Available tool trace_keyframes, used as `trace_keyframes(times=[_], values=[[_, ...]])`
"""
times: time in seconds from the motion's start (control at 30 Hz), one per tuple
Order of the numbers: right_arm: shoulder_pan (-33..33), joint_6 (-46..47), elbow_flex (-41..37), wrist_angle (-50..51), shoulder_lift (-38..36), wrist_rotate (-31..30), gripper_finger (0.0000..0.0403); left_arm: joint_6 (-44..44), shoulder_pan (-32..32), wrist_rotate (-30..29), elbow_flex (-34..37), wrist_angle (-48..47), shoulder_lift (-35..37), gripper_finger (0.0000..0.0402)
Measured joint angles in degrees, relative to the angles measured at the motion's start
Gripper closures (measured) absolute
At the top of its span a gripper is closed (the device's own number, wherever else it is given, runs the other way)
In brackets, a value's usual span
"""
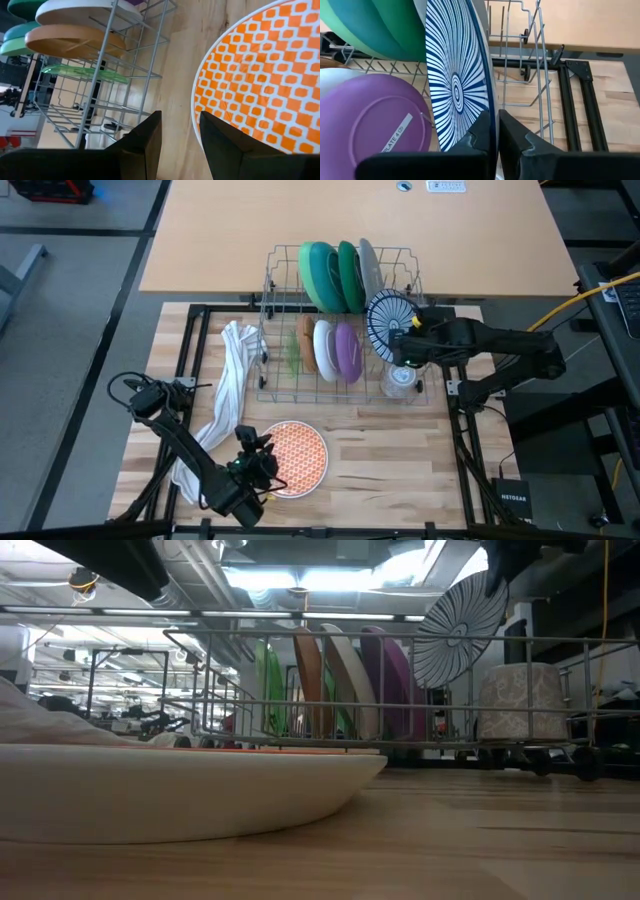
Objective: Sort dishes
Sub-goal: Put the blue patterned plate into the dish rack
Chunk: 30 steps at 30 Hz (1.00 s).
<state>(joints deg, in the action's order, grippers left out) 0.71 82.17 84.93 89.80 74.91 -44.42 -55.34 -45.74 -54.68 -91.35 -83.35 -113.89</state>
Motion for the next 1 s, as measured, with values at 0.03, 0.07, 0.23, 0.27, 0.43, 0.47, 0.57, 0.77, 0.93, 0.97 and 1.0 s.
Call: trace_keyframes(times=[0.03, 0.07, 0.23, 0.27, 0.43, 0.47, 0.57, 0.77, 0.93, 0.97, 1.0], values=[[0.0, 0.26, 0.02, 0.06, 0.24, -0.13, 0.0387, -0.25, 0.0, 0.0, 0.0, 0.0, -0.02, 0.0279], [0.0, 0.96, 0.04, 0.24, 0.43, -0.23, 0.0387, -0.59, 0.0, 0.0, 0.0, 0.03, 0.0, 0.0279], [0.0, 3.29, 0.04, 0.04, 2.33, -0.02, 0.0387, -1.82, -0.02, 0.0, 0.0, 0.33, -0.02, 0.0279], [0.0, 3.46, 0.04, -0.08, 2.89, 0.02, 0.0387, -1.83, -0.01, 0.0, 0.0, 0.33, -0.02, 0.0279], [0.09, 3.91, 0.12, -0.45, 6.54, 0.79, 0.0387, -1.73, -0.02, 0.0, 0.0, 0.33, -0.02, 0.0279], [0.11, 4.14, 0.21, -0.34, 7.12, 0.69, 0.0387, -1.55, -0.02, 0.0, 0.0, 0.33, -0.02, 0.0279], [0.11, 5.12, 0.24, -0.15, 8.52, 0.27, 0.0387, -1.02, 0.0, 0.0, 0.0, 0.31, -0.02, 0.0279], [0.07, 6.17, 0.79, 0.16, 9.13, 0.58, 0.0387, 0.63, 0.0, 0.0, 0.0, 0.28, -0.02, 0.0279], [-0.05, 5.69, 4.02, 1.12, 9.29, 1.83, 0.0387, 1.85, 0.02, 0.0, 0.0, 0.28, -0.02, 0.0279], [-0.09, 5.64, 4.67, 1.34, 9.29, 1.99, 0.0387, 1.97, 0.04, 0.0, 0.0, 0.28, -0.02, 0.0279], [-0.09, 5.62, 5.2, 1.4, 9.31, 2.05, 0.0387, 2.05, 0.04, 0.0, 0.0, 0.26, -0.02, 0.0279]])
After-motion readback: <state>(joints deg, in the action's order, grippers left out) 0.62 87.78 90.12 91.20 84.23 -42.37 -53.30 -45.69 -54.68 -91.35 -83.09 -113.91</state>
